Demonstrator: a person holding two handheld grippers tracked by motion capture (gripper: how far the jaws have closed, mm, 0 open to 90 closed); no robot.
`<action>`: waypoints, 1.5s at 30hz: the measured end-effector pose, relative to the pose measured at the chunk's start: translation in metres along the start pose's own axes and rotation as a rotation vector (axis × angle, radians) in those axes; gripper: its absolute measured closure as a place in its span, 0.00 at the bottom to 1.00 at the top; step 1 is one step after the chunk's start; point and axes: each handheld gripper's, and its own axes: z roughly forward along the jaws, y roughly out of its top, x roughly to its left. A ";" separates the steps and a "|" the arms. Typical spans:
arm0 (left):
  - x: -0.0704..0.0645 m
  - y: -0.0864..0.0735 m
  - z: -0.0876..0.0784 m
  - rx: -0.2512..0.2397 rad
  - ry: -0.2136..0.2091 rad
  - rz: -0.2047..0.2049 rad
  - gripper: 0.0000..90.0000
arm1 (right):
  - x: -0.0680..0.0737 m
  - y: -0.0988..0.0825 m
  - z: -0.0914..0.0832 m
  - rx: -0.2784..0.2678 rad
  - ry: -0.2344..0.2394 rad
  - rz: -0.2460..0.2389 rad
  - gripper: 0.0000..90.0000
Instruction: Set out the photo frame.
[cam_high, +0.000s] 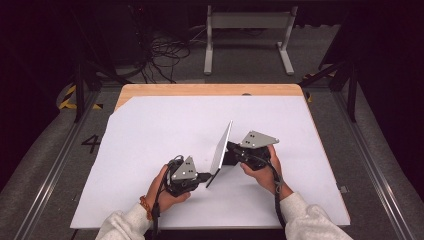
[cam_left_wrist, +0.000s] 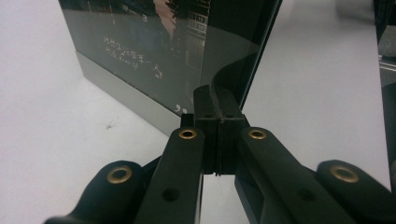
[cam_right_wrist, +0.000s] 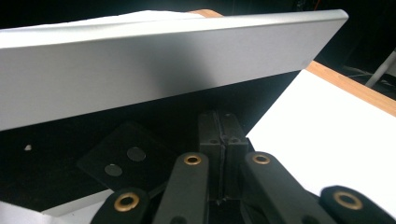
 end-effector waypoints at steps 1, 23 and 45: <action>-0.001 0.000 0.001 -0.003 -0.005 -0.003 1.00 | 0.000 0.000 0.000 -0.002 0.000 0.000 1.00; -0.009 0.003 0.006 0.006 -0.027 0.031 0.98 | -0.001 0.000 -0.003 -0.006 0.001 -0.004 0.96; -0.017 0.007 0.015 0.006 -0.040 0.035 0.99 | -0.005 0.002 -0.004 -0.026 0.033 0.003 0.96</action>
